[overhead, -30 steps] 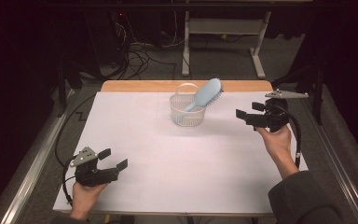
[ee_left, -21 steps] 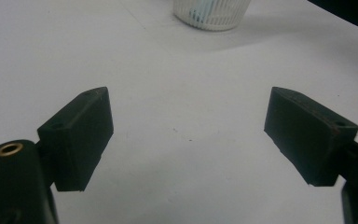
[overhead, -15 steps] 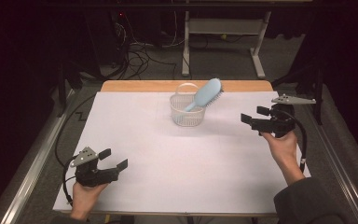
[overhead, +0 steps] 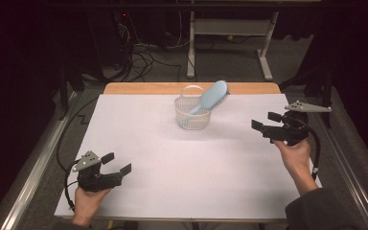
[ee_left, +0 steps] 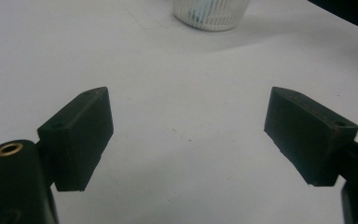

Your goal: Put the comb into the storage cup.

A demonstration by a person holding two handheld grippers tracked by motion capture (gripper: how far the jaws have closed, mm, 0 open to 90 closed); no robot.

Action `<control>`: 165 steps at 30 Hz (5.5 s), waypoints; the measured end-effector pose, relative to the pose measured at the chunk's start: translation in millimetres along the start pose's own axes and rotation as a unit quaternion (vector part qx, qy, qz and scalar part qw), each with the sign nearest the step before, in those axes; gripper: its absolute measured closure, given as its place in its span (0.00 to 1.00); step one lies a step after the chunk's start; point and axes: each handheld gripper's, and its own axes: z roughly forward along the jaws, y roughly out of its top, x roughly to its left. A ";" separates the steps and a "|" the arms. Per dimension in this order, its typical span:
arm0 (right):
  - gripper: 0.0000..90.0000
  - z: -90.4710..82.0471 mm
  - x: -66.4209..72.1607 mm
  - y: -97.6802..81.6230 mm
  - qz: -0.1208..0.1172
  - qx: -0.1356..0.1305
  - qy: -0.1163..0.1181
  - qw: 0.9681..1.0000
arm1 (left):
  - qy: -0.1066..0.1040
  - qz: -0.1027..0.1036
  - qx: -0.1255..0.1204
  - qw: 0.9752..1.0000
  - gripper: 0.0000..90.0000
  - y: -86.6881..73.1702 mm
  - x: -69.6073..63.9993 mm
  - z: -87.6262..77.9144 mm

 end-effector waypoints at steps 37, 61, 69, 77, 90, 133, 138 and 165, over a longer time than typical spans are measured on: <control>0.22 -33.7 3.6 -36.0 0.009 -0.032 0.011 0.999 | 0.000 0.001 -0.002 1.000 0.16 0.0 -1.7 0.0; 0.22 -43.5 7.2 -54.0 0.024 -0.050 0.026 0.998 | -0.005 -0.008 -0.003 1.000 0.16 -0.5 -0.4 0.5; 0.22 -47.6 6.8 -63.2 0.027 -0.051 0.023 0.998 | -0.005 -0.010 -0.002 1.000 0.16 -0.6 -0.3 0.9; 0.21 -51.6 8.8 -71.6 0.020 -0.056 0.017 0.998 | -0.004 -0.010 -0.001 1.000 0.16 -0.7 0.0 0.9; 0.21 -55.9 10.1 -84.5 0.019 -0.060 0.012 0.998 | -0.003 -0.010 -0.001 1.000 0.16 -0.9 -0.5 1.1; 0.21 -49.8 16.0 -111.1 0.017 -0.049 0.013 0.999 | -0.003 -0.005 -0.003 1.000 0.16 -0.4 -3.0 -0.2; 0.21 -48.9 14.2 -114.1 0.020 -0.047 0.011 0.999 | -0.003 -0.005 -0.003 1.000 0.16 -0.2 -2.9 0.0; 0.21 -45.0 3.1 -128.9 0.041 -0.039 -0.005 0.998 | -0.002 -0.006 -0.006 1.000 0.16 0.2 -2.5 0.0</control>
